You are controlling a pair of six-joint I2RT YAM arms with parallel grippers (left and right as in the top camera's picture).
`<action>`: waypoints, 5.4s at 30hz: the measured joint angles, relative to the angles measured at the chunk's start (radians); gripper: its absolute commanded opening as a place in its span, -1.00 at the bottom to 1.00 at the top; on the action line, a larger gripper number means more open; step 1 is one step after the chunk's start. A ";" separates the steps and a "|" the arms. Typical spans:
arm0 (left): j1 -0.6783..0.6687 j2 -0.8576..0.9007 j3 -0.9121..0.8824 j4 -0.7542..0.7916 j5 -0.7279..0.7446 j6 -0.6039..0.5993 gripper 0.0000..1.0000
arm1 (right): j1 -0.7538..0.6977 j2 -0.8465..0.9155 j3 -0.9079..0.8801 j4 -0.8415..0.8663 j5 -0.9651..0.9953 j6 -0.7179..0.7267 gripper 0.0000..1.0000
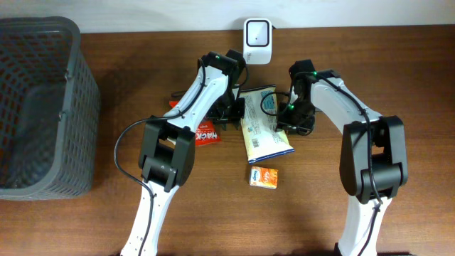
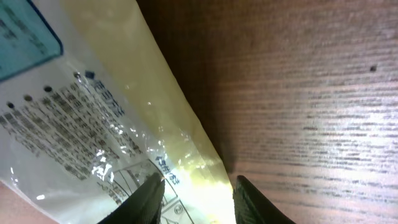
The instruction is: Scan the item barcode
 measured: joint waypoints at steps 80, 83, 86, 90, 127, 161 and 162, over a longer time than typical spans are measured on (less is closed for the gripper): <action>-0.108 -0.014 0.520 -0.297 -0.737 0.025 -1.00 | -0.196 -0.378 0.230 -0.554 0.092 -0.210 0.55; -0.112 -0.014 0.520 -0.297 -0.797 0.017 -1.00 | -0.196 -0.378 0.230 -0.554 0.092 -0.211 0.55; -0.102 -0.014 0.520 -0.297 -0.880 -0.016 -1.00 | -0.196 -0.378 0.230 -0.554 0.091 -0.211 0.55; -0.097 -0.014 0.520 -0.291 -0.942 -0.058 -1.00 | -0.196 -0.378 0.230 -0.554 0.092 -0.217 0.56; -0.126 0.153 0.780 -0.291 -0.286 -0.153 0.64 | -0.196 -0.378 0.230 -0.525 0.033 -0.233 0.90; 0.153 0.098 0.754 -0.297 -0.371 -0.026 0.98 | 0.248 0.124 0.229 0.152 0.193 0.543 0.50; 0.154 0.098 0.747 -0.297 -0.371 -0.026 0.99 | 0.249 0.124 0.229 0.153 0.197 0.546 0.47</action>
